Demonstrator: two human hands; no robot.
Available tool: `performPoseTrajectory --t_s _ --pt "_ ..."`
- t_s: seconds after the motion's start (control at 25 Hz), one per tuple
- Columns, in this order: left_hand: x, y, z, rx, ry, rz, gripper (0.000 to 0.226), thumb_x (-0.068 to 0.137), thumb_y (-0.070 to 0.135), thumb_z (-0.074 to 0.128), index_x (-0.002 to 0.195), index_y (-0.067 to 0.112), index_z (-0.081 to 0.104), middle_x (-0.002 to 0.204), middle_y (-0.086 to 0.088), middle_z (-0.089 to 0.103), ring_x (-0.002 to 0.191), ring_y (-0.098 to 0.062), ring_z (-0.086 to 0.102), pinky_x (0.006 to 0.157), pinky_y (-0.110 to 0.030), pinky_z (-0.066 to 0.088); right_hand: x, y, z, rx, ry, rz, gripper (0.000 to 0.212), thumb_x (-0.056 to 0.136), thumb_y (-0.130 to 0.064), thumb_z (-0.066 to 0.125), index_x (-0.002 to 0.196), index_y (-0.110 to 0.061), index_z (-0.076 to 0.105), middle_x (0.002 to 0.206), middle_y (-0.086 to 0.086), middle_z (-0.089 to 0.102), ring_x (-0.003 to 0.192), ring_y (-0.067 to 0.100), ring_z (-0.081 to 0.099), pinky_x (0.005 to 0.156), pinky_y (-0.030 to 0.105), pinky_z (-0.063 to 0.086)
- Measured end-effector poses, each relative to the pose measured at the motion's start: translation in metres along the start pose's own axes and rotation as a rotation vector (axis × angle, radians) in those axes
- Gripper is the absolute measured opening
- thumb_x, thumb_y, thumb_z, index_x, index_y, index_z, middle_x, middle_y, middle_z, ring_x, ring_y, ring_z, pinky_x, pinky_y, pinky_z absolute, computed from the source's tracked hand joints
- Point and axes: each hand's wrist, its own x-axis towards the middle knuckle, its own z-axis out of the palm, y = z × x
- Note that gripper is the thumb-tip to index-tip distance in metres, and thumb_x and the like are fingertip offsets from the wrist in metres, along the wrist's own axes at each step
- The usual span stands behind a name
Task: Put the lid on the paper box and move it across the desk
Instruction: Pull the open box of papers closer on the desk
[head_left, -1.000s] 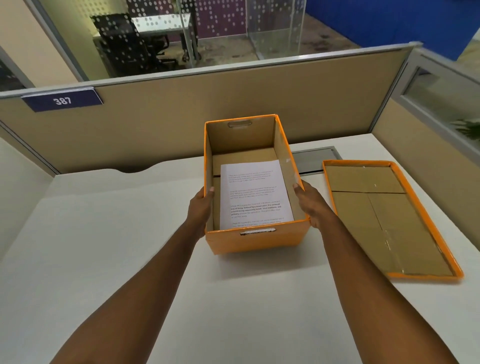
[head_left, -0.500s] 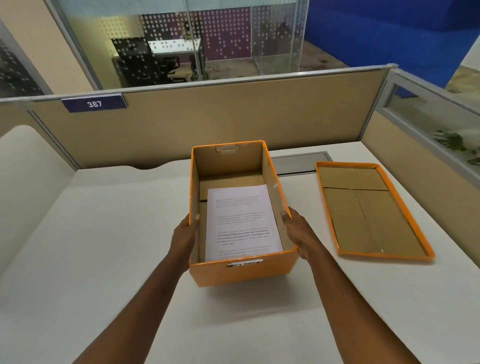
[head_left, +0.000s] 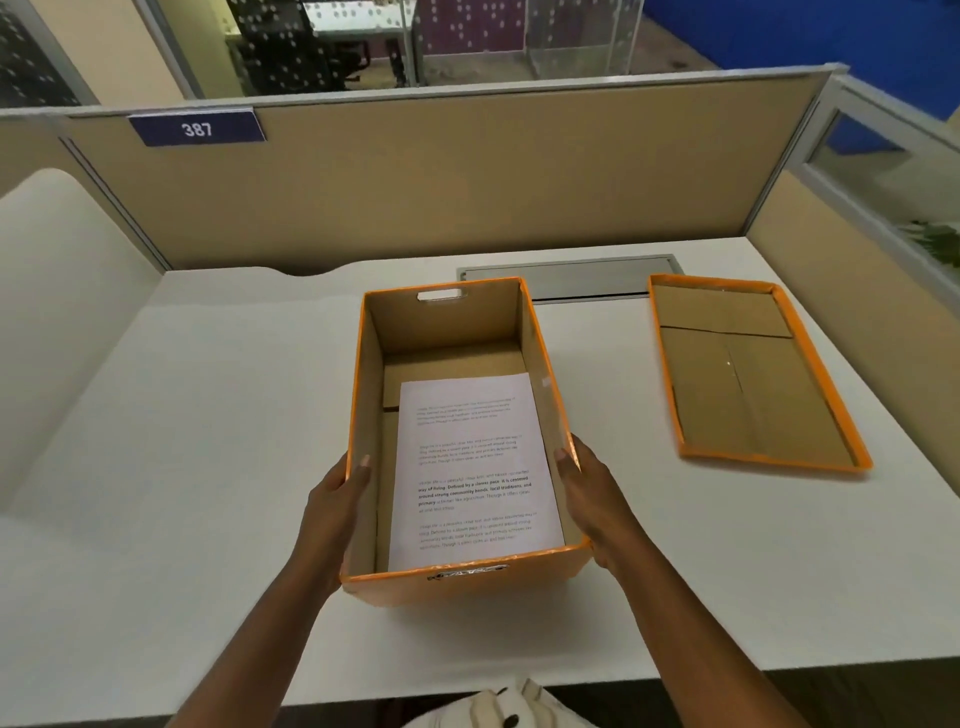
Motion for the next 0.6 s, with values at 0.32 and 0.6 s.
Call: performPoseTrajectory --t_s 0.32,0.6 --pt "0.001 -0.010 -0.002 -0.010 -0.026 -0.006 0.051 0.093 0.049 0.045 0.139 0.027 0.045 0.145 -0.005 0.049 0.130 -0.029 0.046 0.103 -0.050 0.038 0.005 0.011 0.011 0.000 0.004 0.031 0.045 0.096 -0.043 0.032 0.139 -0.032 0.034 0.142 0.001 0.046 0.127 0.025 0.045 0.082 0.033 0.037" --pt "0.003 -0.015 0.002 0.014 0.007 -0.005 0.048 0.094 0.046 0.046 0.138 0.027 0.047 0.141 -0.004 0.053 0.110 -0.017 0.055 0.086 -0.036 0.045 0.005 0.014 0.013 -0.030 0.016 0.055 0.044 0.096 -0.043 0.029 0.140 -0.035 0.030 0.140 0.001 0.047 0.124 0.026 0.047 0.079 0.032 0.039"
